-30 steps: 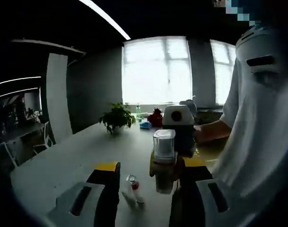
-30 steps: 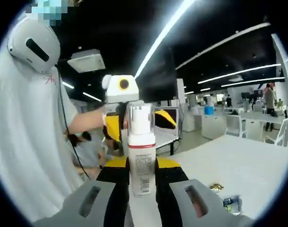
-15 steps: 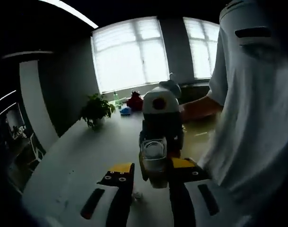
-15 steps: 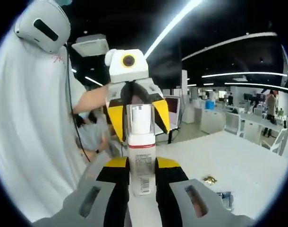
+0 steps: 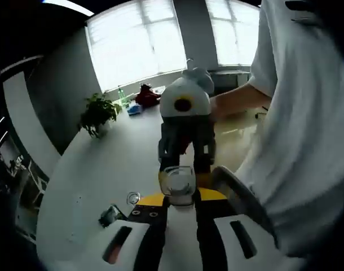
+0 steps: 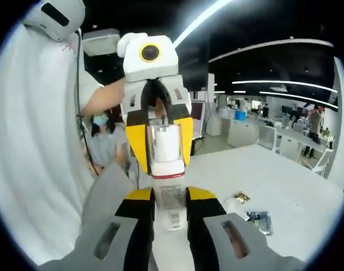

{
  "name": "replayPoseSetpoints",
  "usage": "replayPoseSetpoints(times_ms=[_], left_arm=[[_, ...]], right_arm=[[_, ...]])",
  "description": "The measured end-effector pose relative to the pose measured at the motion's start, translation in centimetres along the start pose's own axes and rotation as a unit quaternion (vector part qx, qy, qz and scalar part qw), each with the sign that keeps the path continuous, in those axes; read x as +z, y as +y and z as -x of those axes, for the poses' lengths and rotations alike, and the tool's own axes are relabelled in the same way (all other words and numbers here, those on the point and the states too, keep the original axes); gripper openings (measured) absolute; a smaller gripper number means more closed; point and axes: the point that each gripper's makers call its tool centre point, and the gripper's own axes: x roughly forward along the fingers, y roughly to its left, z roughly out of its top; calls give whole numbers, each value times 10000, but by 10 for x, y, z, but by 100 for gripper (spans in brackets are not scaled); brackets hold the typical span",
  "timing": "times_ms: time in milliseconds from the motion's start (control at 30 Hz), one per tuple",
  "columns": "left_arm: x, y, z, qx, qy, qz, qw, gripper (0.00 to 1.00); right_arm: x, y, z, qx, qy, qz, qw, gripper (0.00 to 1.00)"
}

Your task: Arrange the skincare products in the storage area until every visible bottle or jar stands upright without overlapping.

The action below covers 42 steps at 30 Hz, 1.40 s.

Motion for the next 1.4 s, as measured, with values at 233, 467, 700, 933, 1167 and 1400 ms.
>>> replayPoseSetpoints(times_ms=[233,467,700,933,1167,1400], left_arm=[[-20,-9,-22,101,160,-172,9997,23],[-41,-9,-54,78,330,19,9994,23],[-57,1,-69,113,434,126,9989,22],[-70,7,-81,91,423,298,9986,22],[-76,15,-88,35,186,470,9987,22],[-78,16,-99,-84,-29,527,9986,21]], right_arm=[[-38,-12,10,-439,696,-37,9966,22],[-75,-17,16,-508,1211,-94,9913,22],[-99,-26,17,-466,1477,-66,9879,20],[-112,-33,11,-403,1537,-136,9872,20],[-121,-40,10,-370,1498,-339,9875,21],[-125,-49,7,-346,1415,-412,9885,21]])
